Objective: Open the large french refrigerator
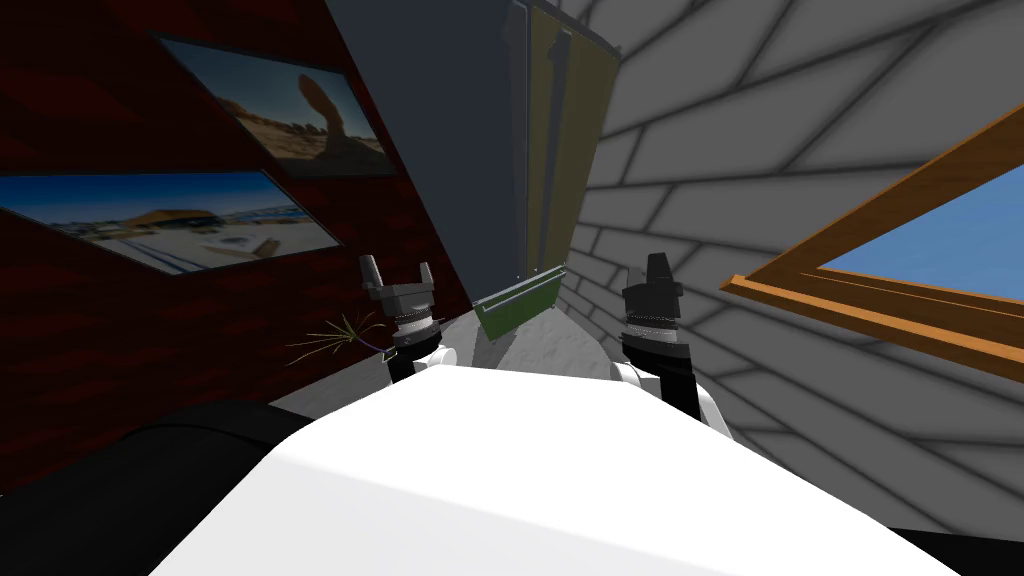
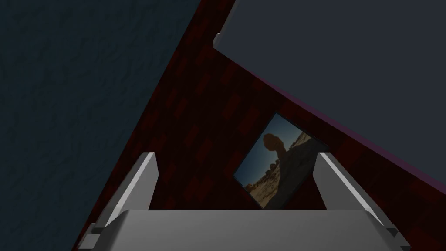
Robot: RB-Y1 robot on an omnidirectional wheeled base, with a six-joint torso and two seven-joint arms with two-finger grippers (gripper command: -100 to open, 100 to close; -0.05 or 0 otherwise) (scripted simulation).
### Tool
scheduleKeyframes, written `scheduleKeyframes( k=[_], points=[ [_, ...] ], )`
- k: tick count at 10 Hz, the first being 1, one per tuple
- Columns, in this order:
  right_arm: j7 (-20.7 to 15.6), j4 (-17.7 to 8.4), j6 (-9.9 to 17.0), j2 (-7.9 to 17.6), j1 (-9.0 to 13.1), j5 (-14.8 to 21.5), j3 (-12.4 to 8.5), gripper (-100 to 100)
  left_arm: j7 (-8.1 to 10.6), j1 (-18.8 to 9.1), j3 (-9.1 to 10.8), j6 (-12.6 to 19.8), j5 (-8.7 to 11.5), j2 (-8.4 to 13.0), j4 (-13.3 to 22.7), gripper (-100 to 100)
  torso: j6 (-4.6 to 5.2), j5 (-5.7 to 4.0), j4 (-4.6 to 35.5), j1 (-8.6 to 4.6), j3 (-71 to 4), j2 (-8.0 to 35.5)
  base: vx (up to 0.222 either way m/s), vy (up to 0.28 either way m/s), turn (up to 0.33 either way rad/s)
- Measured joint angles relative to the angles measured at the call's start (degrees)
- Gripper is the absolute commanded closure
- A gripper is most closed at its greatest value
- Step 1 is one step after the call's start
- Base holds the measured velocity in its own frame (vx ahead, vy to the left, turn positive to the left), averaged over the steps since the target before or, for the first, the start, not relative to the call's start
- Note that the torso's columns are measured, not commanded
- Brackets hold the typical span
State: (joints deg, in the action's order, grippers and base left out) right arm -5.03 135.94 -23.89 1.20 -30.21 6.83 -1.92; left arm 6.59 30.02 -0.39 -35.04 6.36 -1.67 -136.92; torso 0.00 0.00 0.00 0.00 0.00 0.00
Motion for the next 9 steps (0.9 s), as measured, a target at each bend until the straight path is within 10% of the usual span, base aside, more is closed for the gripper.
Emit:
scheduleKeyframes(
  k=[9],
  points=[
    [0.00, 0.02, -0.01, 0.00, 0.00, 0.00, 0.00, 0, 0.00, 0.00, 0.00, 0.00, 0.00, 0.00, -0.02, 0, 0.00, 0.00, 35.37, 0.00, -70.73, 35.39, 0.000, 0.000, 0.000]
  ],
)
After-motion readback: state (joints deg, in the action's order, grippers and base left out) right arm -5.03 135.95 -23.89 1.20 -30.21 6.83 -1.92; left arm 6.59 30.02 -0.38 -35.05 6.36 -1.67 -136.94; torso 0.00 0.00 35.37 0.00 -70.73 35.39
